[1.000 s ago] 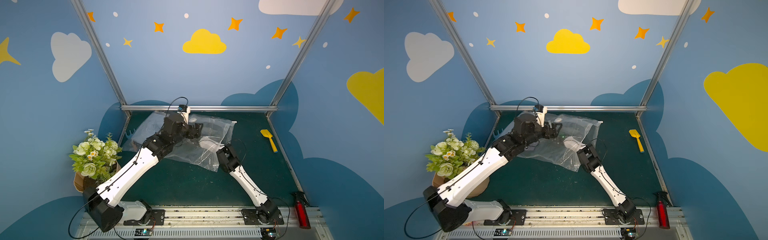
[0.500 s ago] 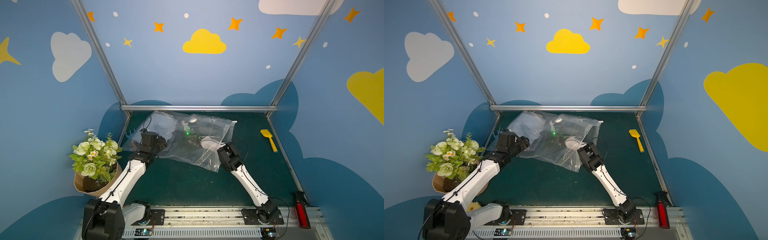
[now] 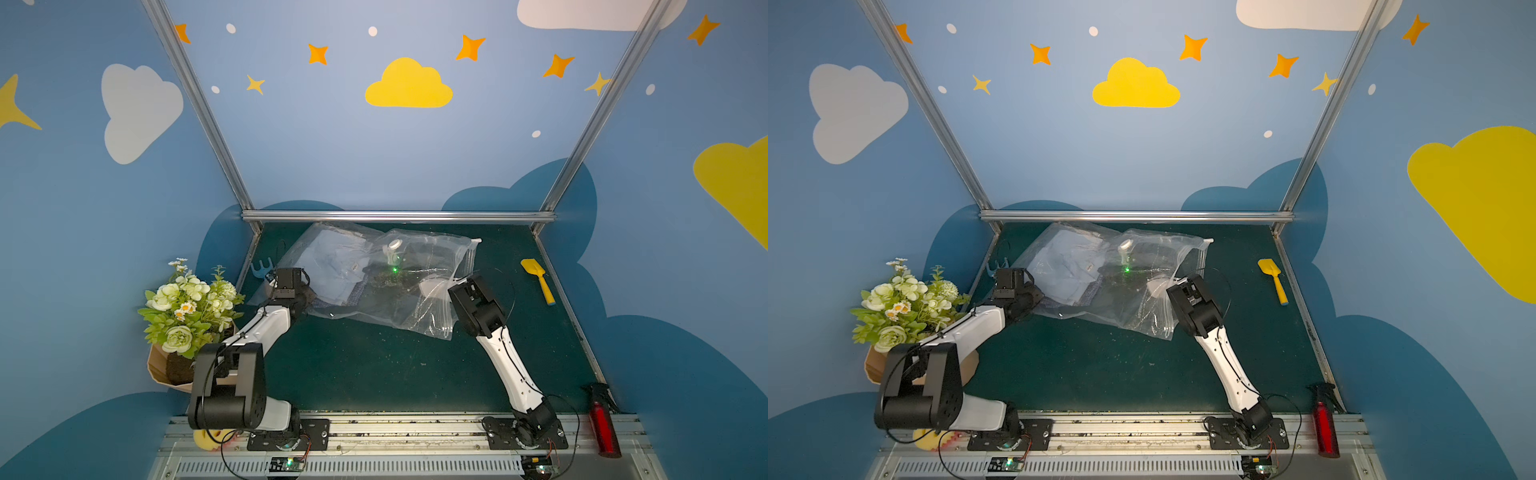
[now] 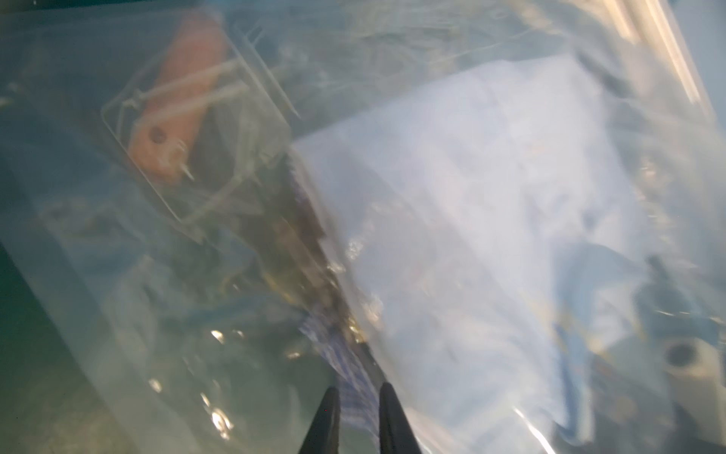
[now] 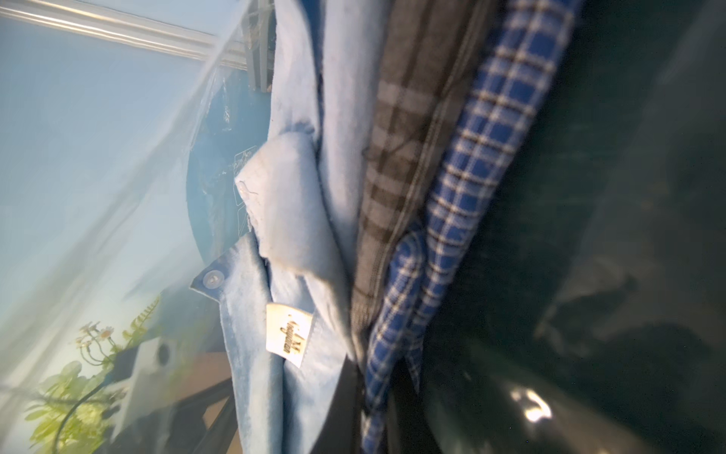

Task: Take the shirt out of the vacuum bag
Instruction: Move the shirt from the vacuum bag.

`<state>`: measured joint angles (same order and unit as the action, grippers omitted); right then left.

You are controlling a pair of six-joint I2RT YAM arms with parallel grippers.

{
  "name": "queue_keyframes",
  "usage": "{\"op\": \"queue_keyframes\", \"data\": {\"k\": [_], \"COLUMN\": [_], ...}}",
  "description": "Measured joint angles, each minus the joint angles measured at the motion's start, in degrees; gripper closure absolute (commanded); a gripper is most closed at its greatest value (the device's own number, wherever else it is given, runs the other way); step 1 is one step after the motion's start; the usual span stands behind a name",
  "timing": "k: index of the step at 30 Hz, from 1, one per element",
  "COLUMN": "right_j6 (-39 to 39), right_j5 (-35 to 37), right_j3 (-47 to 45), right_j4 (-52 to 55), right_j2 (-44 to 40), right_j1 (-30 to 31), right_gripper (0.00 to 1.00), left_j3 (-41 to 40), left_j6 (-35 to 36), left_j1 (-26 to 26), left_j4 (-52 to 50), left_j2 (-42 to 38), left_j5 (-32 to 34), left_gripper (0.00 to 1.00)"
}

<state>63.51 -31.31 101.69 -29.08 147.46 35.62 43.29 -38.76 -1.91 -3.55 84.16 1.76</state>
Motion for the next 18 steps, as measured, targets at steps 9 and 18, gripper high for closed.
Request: {"op": "queue_keyframes", "data": {"k": [9,18], "right_j6": [-1.9,-6.3], "right_j5": [-1.9,-3.3], "right_j3": [-7.2,-14.7], "right_j4": [-2.2,-0.3], "right_j2": [-3.7,-8.9], "right_j1": [-2.2,-4.2], "right_gripper": [1.00,1.00], "left_j3": [2.9,3.5], "left_j6": [-0.2,-1.1], "left_j1": [-1.7,-2.1], "left_j4": [2.6,4.2], "left_j2": [9.5,13.1], "left_j5": [-1.5,-3.0], "left_gripper": [0.93,0.96]}}
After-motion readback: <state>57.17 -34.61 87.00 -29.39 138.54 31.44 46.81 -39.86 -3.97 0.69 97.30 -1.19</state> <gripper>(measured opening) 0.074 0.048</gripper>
